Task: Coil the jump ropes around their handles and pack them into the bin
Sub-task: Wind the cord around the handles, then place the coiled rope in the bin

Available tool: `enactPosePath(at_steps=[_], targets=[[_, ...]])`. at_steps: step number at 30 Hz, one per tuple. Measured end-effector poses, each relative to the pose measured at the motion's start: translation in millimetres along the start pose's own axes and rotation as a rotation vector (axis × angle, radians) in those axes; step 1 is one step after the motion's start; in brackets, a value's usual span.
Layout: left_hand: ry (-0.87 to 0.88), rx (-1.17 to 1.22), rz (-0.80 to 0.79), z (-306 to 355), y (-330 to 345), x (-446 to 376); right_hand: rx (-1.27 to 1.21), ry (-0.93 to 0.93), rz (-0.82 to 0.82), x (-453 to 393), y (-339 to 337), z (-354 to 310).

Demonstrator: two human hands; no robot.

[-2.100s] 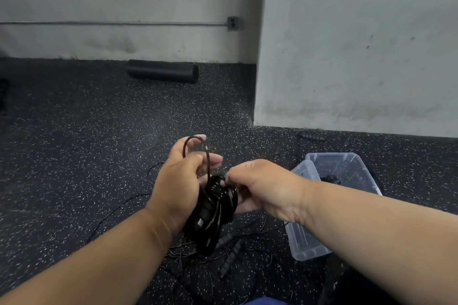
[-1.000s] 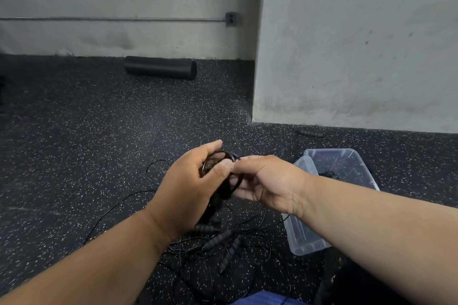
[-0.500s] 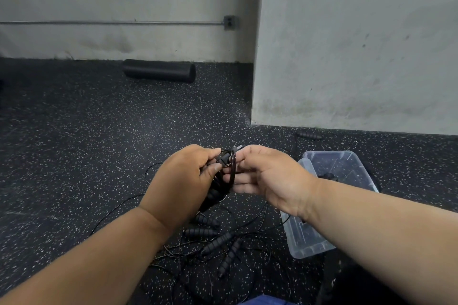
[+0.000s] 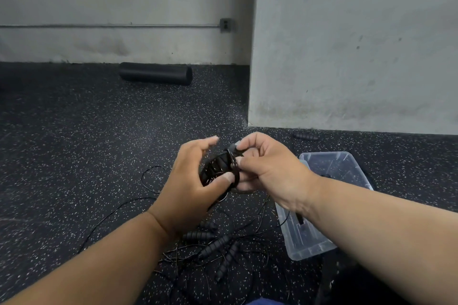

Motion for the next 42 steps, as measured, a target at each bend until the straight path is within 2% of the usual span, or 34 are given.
enactPosePath(at_steps=[1,3,6,10,14,16,17,19,21,23,25,28,33,38,42], targets=[[-0.113,0.126,-0.073,-1.9,-0.2,0.2,0.022,-0.023,-0.003,0.8,-1.3,-1.6],[-0.254,0.135,-0.182,-2.7,4.4,1.4,0.106,-0.075,-0.019,3.1,-3.0,-2.2],[-0.319,0.081,-0.164,-9.2,16.3,-0.3,0.337,-0.198,0.006,6.4,-7.5,-1.3],[-0.482,0.261,-0.139,-9.8,21.7,-6.9,0.849,-0.473,0.145,12.0,-22.8,-8.7],[-0.626,0.342,-0.250,-10.0,26.2,-12.6,1.102,-0.803,0.225,10.2,-38.7,-14.3],[-0.683,0.338,-0.288,-12.6,35.6,-10.1,1.242,-0.982,0.214,4.7,-43.5,-9.2],[-0.699,0.326,-0.306,-13.2,40.8,-7.0,1.259,-1.012,0.196,1.5,-45.3,-4.5],[-0.739,0.332,-0.355,-11.7,50.0,-1.9,1.149,-0.843,0.196,-4.9,-49.9,3.4],[-0.811,0.438,-0.403,-9.0,55.5,0.2,0.978,-0.563,0.178,-11.8,-57.9,11.4],[-0.870,0.552,-0.432,-7.3,56.7,0.6,0.894,-0.420,0.125,-17.2,-64.7,16.8],[-0.874,0.615,-0.449,-7.1,58.0,0.6,0.789,-0.344,0.090,-20.8,-68.8,18.4],[-0.872,0.684,-0.369,-10.5,63.3,0.2,0.607,-0.193,0.060,-24.1,-72.8,23.1],[-0.857,0.695,-0.255,-11.9,71.6,-1.9,0.526,-0.105,0.093,-31.2,-71.6,40.1],[-0.850,0.713,-0.241,-8.1,76.8,-0.9,0.549,0.019,0.148,-26.7,-73.2,43.8],[-0.807,0.691,-0.270,-14.0,80.2,-5.5,0.404,0.228,-0.007,-18.6,-75.9,50.9]])
Point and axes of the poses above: each hand's wrist, its own x-axis away from the middle knuckle, its own y-axis out of the palm, z = x × y, the point moved 1 cm from there along -x, towards the middle knuckle, and after that the axes turned 13 degrees about x, right-handed, at the moved point
